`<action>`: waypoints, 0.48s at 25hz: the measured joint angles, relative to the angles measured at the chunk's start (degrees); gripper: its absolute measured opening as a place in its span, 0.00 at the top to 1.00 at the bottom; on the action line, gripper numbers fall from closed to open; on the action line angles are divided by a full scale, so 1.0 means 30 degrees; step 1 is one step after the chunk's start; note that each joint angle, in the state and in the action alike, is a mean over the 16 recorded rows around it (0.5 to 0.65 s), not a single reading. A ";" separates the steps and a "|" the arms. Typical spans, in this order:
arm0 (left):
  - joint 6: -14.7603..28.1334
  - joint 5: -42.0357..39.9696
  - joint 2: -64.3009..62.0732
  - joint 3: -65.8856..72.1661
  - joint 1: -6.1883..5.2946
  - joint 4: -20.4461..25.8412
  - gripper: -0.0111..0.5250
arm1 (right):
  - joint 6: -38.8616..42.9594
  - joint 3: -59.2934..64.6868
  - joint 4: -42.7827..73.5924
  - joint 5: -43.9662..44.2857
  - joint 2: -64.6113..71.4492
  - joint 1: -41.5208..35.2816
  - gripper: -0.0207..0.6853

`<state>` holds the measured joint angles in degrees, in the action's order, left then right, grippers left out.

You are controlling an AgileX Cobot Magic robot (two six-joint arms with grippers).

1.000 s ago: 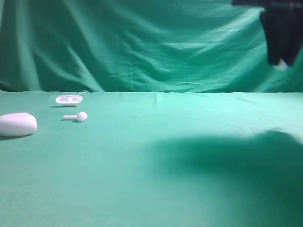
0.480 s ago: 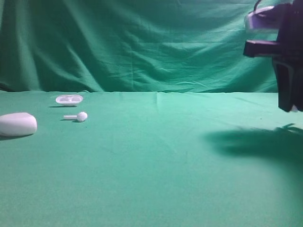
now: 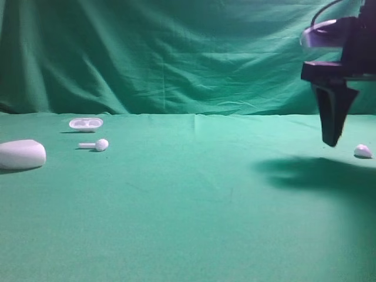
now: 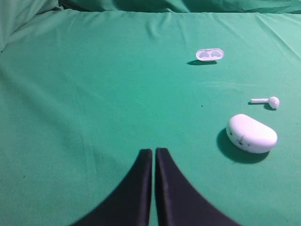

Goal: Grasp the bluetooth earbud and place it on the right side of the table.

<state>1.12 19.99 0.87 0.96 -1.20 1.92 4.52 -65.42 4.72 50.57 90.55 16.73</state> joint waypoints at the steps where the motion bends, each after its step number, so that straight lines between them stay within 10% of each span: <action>1: 0.0000 0.0000 0.0000 0.0000 0.0000 0.0000 0.98 | 0.0024 0.0024 -0.0037 0.0232 -0.0663 0.0000 0.64; 12: 0.0000 0.0000 0.0000 0.0000 0.0000 0.0000 0.98 | 0.0194 0.3421 -0.0466 0.0524 -0.9782 0.0000 0.97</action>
<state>1.12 19.99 0.87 0.96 -1.20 1.92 5.10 -55.16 3.32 52.15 61.21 16.73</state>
